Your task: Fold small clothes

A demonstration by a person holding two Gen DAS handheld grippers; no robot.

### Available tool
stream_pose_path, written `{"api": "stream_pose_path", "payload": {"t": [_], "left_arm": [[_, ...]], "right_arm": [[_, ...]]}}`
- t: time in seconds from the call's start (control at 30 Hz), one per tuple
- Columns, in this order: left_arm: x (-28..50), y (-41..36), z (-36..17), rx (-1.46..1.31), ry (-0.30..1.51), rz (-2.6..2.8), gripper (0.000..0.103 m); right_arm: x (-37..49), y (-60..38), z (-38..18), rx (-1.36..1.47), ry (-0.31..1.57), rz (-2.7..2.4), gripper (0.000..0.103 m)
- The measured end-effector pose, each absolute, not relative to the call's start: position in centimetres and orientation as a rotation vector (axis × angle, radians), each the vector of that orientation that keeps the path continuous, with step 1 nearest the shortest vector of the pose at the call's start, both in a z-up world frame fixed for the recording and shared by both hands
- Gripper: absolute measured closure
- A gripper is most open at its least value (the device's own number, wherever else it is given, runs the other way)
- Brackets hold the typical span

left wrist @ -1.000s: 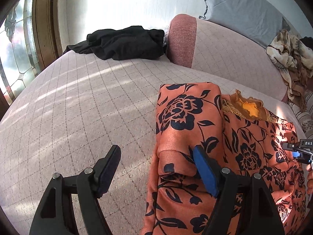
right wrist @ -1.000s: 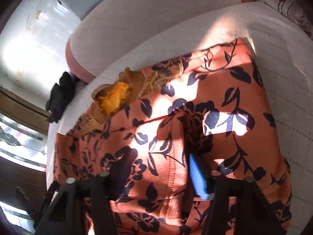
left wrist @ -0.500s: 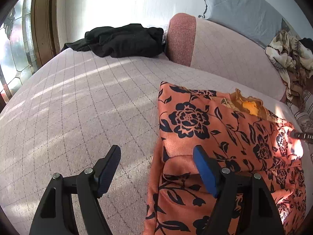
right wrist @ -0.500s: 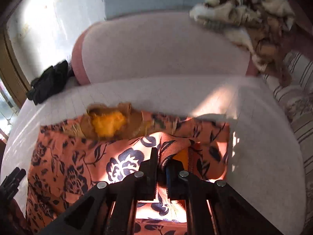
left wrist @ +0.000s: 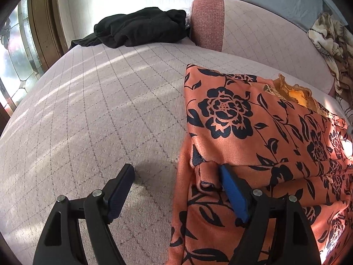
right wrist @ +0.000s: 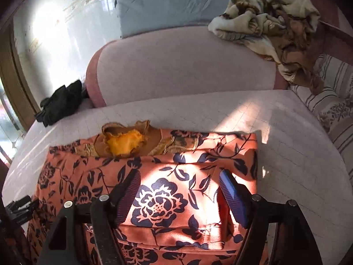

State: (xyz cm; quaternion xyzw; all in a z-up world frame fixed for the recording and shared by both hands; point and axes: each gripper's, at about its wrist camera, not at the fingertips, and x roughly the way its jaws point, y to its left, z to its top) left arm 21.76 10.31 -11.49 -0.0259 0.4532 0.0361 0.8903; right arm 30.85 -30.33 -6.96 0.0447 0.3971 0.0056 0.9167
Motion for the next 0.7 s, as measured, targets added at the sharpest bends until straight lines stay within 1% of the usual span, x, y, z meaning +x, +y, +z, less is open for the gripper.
{"api": "stream_pose_path", "payload": {"t": [0.07,0.1,0.13,0.2,0.37,0.7], "left_arm": [[21.8,10.3,-11.5,-0.053,0.942,0.074,0.022],[21.8,10.3,-11.5,-0.054,0.943,0.073,0.022],[21.8,10.3,-11.5,-0.056,0.943,0.073,0.022],[21.9,10.4,-11.5,-0.054,0.945,0.075,0.021],[22.0,10.5,-11.5,-0.056,0.945,0.075,0.021],[21.8,10.5,-11.5,-0.058,0.938,0.078,0.020]], "right_arm": [[32.7,-29.9,-11.2,-0.017,0.995,-0.063,0.024],[32.4,-30.4,-12.2,-0.028,1.020,-0.087,0.023],[31.9,-30.9,-12.0,0.007,0.975,-0.089,0.022],[31.4,-31.2,-11.4,0.020,0.957,-0.127,0.022],[29.9,-30.3,-9.0,-0.089,0.857,-0.180,0.022],[28.3,-29.6,-5.4,-0.146,0.811,-0.196,0.022]]}}
